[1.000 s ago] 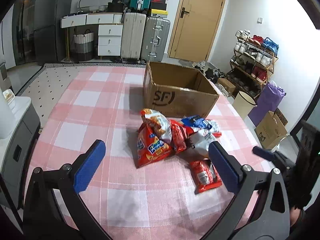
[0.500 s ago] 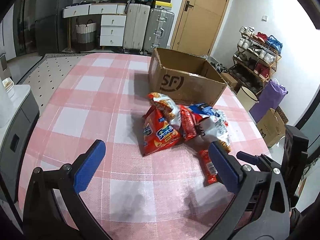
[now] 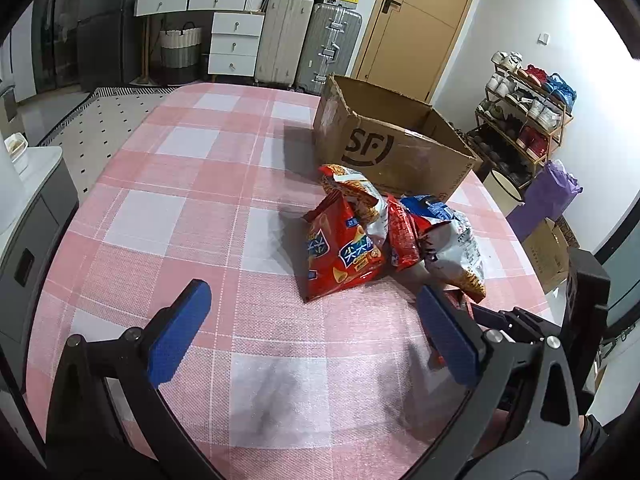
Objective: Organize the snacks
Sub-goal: 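Grasp the red chocolate-bar pack with the right gripper, then lift the red bar pack with the right gripper while the left gripper grasps the red Crisp chip bag, then lift the red chip bag and red bar pack toward the SF box, then lower both held red snacks into the open box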
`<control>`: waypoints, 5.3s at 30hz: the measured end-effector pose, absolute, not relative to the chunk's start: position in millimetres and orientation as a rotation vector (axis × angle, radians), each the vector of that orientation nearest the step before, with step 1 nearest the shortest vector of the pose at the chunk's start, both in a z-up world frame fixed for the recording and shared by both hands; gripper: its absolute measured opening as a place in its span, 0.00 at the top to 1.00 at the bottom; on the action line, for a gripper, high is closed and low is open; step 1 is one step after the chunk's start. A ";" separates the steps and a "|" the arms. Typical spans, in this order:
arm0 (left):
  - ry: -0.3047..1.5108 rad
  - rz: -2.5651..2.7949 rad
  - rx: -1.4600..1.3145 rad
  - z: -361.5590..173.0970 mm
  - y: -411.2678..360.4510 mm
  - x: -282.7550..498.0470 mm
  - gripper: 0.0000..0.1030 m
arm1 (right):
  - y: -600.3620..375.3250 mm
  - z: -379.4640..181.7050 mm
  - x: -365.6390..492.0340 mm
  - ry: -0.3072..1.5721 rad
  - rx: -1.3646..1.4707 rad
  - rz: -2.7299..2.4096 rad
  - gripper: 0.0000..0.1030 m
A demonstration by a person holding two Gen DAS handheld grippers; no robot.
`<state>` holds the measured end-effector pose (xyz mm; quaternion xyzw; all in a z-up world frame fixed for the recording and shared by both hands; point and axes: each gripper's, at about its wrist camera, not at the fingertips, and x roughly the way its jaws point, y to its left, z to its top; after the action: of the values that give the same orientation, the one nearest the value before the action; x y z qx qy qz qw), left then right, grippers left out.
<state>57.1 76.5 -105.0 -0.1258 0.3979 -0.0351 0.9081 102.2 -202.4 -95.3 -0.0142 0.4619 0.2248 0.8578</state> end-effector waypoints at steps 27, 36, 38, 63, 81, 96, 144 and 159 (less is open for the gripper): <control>0.904 -0.069 -0.256 -127.7 70.8 94.5 0.00 | -230.0 -79.4 85.2 0.889 0.075 0.558 0.55; 0.943 -0.068 -0.247 -141.5 68.2 130.0 0.00 | -241.0 -60.7 67.8 0.833 0.083 0.600 0.55; 0.953 -0.082 -0.259 -142.9 65.7 137.7 0.00 | -242.1 -58.1 65.3 0.828 0.077 0.604 0.55; 1.013 -0.133 -0.297 -174.5 59.6 173.8 0.09 | -256.2 -43.6 77.9 0.789 0.116 0.561 0.55; 1.021 -0.237 -0.290 -172.2 61.4 163.9 0.63 | -254.8 -36.3 73.8 0.775 0.111 0.550 0.55; 0.971 -0.219 -0.289 -152.2 79.5 131.7 0.63 | -252.0 -24.6 70.3 0.743 0.104 0.552 0.55; 0.772 -0.324 -0.091 32.9 27.4 164.6 0.63 | -257.7 87.2 147.5 0.547 0.112 0.559 0.55; 0.770 -0.294 -0.046 54.8 -5.5 242.9 0.63 | -250.3 105.4 209.0 0.551 0.094 0.548 0.55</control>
<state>242.9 -5.5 54.8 -0.0223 0.3743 -0.1430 0.9159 209.0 -250.3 105.4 0.0460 0.2683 0.2669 0.9245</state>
